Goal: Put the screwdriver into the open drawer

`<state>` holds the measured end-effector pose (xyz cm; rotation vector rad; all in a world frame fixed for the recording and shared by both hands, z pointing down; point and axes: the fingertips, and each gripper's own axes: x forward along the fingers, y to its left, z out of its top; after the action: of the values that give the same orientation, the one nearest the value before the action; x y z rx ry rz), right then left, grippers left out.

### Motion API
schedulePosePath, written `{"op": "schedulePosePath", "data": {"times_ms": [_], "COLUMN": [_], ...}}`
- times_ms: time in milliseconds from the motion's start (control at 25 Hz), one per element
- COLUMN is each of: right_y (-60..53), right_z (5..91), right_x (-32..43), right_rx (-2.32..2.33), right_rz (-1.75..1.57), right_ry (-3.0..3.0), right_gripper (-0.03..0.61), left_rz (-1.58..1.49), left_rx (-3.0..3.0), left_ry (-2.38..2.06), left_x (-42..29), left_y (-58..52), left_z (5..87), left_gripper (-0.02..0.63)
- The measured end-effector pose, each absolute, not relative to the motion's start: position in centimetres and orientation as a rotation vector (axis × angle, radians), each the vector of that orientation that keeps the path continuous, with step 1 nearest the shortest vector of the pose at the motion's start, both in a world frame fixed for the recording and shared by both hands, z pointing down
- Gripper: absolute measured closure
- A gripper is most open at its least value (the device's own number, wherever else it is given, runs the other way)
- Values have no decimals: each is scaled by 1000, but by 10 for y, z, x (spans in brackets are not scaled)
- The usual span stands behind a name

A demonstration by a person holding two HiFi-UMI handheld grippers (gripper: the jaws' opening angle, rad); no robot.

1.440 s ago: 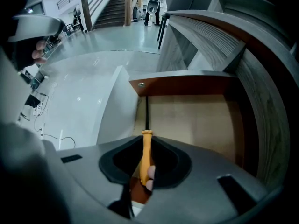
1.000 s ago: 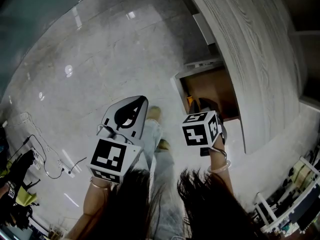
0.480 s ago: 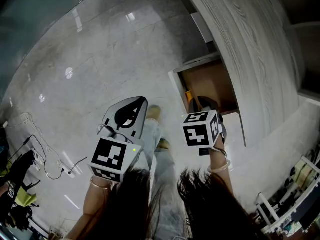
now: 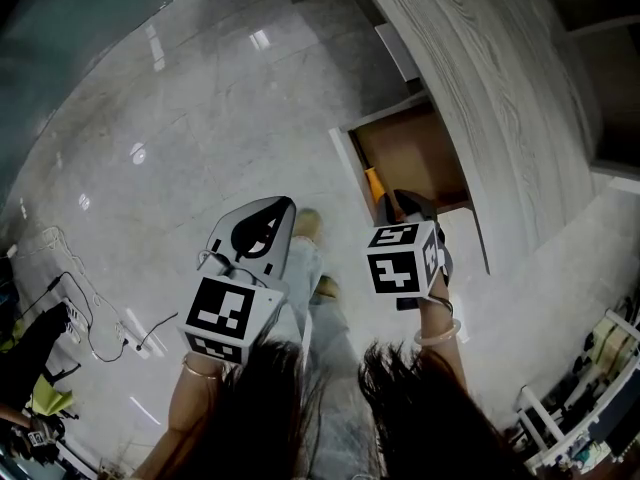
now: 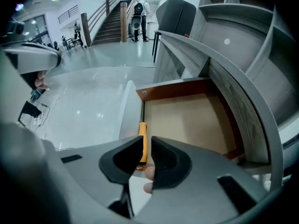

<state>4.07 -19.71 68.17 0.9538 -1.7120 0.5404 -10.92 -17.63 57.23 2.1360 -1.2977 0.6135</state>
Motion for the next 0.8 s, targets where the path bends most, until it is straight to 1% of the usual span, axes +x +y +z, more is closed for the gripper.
{"op": "schedulePosePath", "data": {"times_ms": [800], "right_y": [-142], "right_z": [626], "right_x": [58], "right_rx": [1046], "right_rz": [513], "right_ry": [-1836], "right_gripper": [523], "left_rz": [581], "left_rx": [2148], "left_ry": [-1369], "left_x": [-83], "left_y": [-117], "left_z": [543], "left_gripper": [595]}}
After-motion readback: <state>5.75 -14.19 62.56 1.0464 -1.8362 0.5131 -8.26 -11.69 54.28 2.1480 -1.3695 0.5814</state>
